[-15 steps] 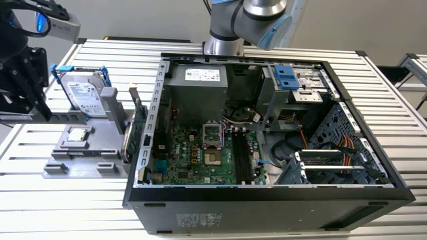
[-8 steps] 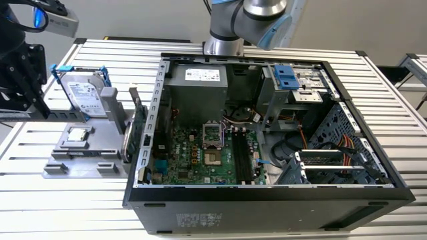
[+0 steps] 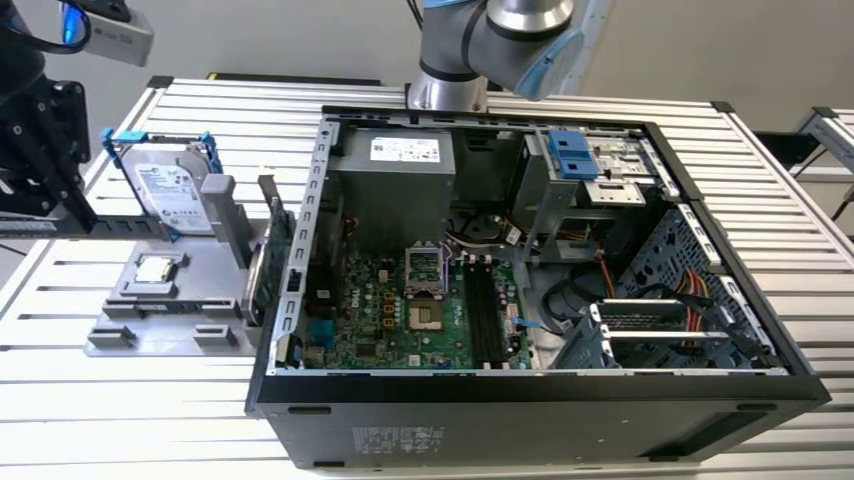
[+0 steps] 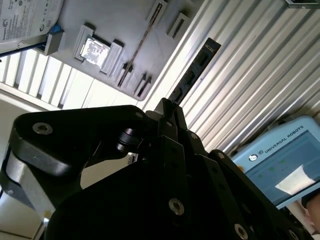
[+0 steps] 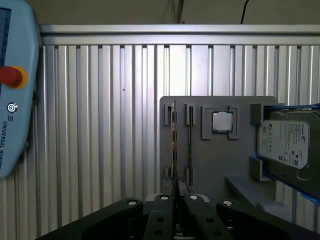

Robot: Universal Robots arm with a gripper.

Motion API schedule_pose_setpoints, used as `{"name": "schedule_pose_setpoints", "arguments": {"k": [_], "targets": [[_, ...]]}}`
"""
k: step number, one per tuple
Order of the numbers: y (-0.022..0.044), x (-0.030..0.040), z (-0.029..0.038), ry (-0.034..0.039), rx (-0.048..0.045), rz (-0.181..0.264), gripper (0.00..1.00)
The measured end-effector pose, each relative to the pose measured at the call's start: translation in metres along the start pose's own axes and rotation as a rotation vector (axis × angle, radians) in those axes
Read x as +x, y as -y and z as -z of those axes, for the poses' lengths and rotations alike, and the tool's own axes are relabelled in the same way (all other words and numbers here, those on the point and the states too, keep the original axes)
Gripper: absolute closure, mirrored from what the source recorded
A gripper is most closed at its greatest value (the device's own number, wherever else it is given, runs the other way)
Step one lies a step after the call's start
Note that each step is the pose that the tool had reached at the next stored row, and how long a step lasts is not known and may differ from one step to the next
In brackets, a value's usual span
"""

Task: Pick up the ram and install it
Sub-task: 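Pick up the ram and move it above insertion slot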

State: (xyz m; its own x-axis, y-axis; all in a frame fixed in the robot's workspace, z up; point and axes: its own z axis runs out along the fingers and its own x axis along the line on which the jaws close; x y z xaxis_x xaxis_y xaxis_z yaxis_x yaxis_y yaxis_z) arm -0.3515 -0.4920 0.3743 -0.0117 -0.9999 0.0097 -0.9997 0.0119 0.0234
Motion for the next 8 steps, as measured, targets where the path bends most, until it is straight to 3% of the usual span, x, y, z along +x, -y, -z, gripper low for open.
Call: {"name": "schedule_pose_setpoints", "arguments": {"k": [8], "targets": [[0.0,0.0001,0.0049,0.0,0.0,0.0,1.0]]}}
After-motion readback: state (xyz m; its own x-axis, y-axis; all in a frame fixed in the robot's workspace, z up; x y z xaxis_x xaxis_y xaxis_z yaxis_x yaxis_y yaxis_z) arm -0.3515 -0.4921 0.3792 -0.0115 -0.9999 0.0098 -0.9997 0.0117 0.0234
